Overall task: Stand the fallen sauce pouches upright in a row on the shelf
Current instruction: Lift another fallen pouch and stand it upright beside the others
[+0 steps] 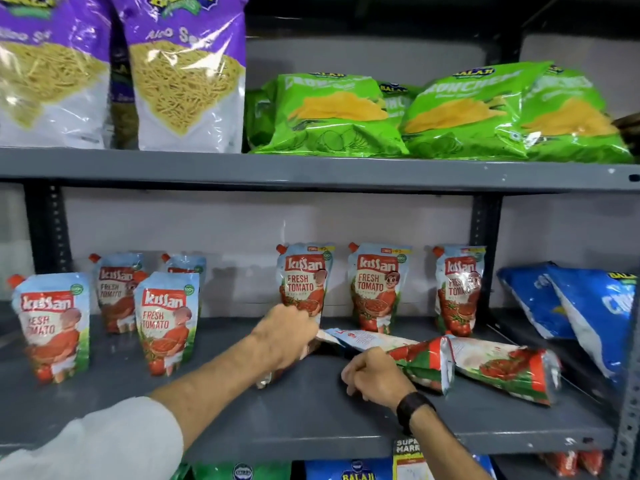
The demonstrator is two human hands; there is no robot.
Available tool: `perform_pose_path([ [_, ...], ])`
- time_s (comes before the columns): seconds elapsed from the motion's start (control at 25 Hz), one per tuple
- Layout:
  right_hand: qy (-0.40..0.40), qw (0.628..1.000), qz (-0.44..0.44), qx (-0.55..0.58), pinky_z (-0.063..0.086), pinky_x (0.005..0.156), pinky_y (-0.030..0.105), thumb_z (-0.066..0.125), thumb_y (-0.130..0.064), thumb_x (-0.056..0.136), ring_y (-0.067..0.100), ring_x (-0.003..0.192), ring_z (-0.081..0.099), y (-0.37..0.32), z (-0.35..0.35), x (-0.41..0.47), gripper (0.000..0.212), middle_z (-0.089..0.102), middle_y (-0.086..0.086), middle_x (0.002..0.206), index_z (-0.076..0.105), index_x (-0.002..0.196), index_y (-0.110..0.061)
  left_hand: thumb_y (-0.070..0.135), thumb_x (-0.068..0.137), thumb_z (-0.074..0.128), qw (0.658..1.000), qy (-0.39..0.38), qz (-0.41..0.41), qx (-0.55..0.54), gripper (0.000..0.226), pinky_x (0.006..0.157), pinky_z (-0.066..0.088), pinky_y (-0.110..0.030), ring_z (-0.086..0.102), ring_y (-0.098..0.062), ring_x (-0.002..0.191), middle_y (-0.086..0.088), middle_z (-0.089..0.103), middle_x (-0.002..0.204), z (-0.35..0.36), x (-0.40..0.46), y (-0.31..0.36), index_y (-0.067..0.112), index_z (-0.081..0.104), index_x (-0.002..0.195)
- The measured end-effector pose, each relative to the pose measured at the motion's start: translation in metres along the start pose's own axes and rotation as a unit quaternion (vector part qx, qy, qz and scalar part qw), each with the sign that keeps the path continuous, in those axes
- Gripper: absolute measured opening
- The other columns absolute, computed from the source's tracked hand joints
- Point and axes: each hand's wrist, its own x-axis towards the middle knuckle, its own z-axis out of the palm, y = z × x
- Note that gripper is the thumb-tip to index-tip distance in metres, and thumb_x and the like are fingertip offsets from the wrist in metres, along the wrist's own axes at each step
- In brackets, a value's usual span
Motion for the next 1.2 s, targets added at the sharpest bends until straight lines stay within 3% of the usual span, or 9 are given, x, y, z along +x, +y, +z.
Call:
perform_pose_path([
  [0.12, -0.045, 0.998, 0.033, 0.019, 0.030, 0.033, 0.018, 0.055, -0.021, 0.097, 0.007, 0.034, 0.041, -0.012, 0.012, 0.003, 0.026, 0.071, 0.006, 0.069, 0.065, 0.075, -0.012, 0.009, 0.097, 0.051, 0.996, 0.012, -0.048, -0.081, 0.015, 0.076, 0.061, -0.036, 0.073, -0.025, 0.084, -0.013, 0.075, 0.100, 0.003, -0.006, -0.035, 0.004, 0.064, 0.102],
  [0.28, -0.077, 0.990, 0.039, 0.115, 0.040, 0.038, 0.022, 0.053, -0.044, 0.099, 0.010, 0.040, 0.052, -0.035, 0.039, 0.015, 0.038, 0.070, 0.008, 0.080, 0.059, 0.083, -0.009, 0.017, 0.102, 0.048, 0.975, 0.049, -0.094, -0.195, 0.021, 0.059, 0.053, -0.020, 0.067, -0.014, 0.070, -0.002, 0.069, 0.085, -0.001, -0.018, -0.083, 0.010, 0.067, 0.109],
  [0.4, -0.131, 0.922, 0.034, 0.361, 0.063, 0.079, 0.041, 0.054, -0.055, 0.094, 0.022, 0.085, 0.073, -0.058, 0.060, 0.025, 0.053, 0.072, 0.014, 0.109, 0.061, 0.114, -0.007, 0.025, 0.106, 0.043, 0.931, 0.110, -0.151, -0.314, 0.030, 0.071, 0.060, -0.037, 0.072, -0.019, 0.081, -0.002, 0.074, 0.089, -0.004, -0.032, -0.112, 0.013, 0.070, 0.101],
  [0.48, -0.166, 0.860, -0.028, 0.483, 0.050, 0.105, 0.053, 0.045, -0.054, 0.098, 0.029, 0.118, 0.066, -0.068, 0.063, 0.029, 0.052, 0.068, 0.012, 0.130, 0.058, 0.131, -0.016, 0.024, 0.105, 0.045, 0.882, 0.160, -0.179, -0.406, 0.031, 0.072, 0.059, -0.041, 0.072, -0.022, 0.080, -0.005, 0.074, 0.085, 0.000, -0.036, -0.119, 0.011, 0.070, 0.093],
  [0.56, -0.139, 0.827, -0.083, 0.539, 0.046, 0.107, 0.058, 0.043, -0.046, 0.102, 0.031, 0.123, 0.064, -0.080, 0.056, 0.032, 0.047, 0.067, 0.011, 0.133, 0.057, 0.134, -0.014, 0.023, 0.105, 0.047, 0.822, 0.171, -0.205, -0.503, 0.029, 0.068, 0.059, -0.039, 0.072, -0.022, 0.078, -0.008, 0.074, 0.085, 0.011, -0.038, -0.118, 0.010, 0.069, 0.093],
  [0.72, 0.017, 0.888, -0.098, 0.449, 0.062, 0.084, 0.049, 0.056, -0.030, 0.100, 0.028, 0.105, 0.073, -0.093, 0.036, 0.038, 0.032, 0.076, 0.012, 0.116, 0.066, 0.118, -0.006, 0.020, 0.105, 0.045, 0.763, 0.140, -0.266, -0.572, 0.030, 0.081, 0.061, -0.045, 0.073, -0.028, 0.089, -0.014, 0.075, 0.091, 0.050, -0.022, -0.105, 0.005, 0.067, 0.093],
  [0.84, 0.083, 0.936, -0.143, 0.311, 0.061, 0.088, 0.047, 0.061, -0.024, 0.098, 0.025, 0.100, 0.074, -0.096, 0.021, 0.041, 0.013, 0.077, 0.011, 0.111, 0.070, 0.098, -0.016, 0.012, 0.103, 0.043, 0.725, 0.136, -0.329, -0.590, 0.030, 0.086, 0.058, -0.046, 0.070, -0.032, 0.096, -0.017, 0.075, 0.097, 0.072, -0.004, -0.085, -0.002, 0.069, 0.094],
  [1.08, 0.102, 0.967, -0.129, 0.197, 0.060, 0.077, 0.028, 0.065, -0.027, 0.095, 0.006, 0.087, 0.071, -0.077, 0.013, 0.060, 0.002, 0.075, 0.005, 0.113, 0.066, 0.094, -0.026, 0.015, 0.107, 0.034, 0.621, 0.062, -0.277, -0.731, 0.034, 0.102, 0.054, -0.046, 0.065, -0.020, 0.113, -0.005, 0.070, 0.126, 0.096, 0.016, -0.053, 0.015, 0.063, 0.125],
  [1.2, 0.083, 0.956, -0.121, 0.255, 0.060, 0.081, 0.028, 0.065, -0.045, 0.083, 0.006, 0.091, 0.072, -0.060, 0.014, 0.062, 0.028, 0.075, 0.001, 0.113, 0.066, 0.101, -0.024, 0.031, 0.108, 0.036, 0.561, 0.069, -0.233, -0.792, 0.030, 0.087, 0.056, -0.030, 0.067, -0.005, 0.108, 0.008, 0.072, 0.120, 0.089, 0.014, -0.051, 0.029, 0.062, 0.124],
])
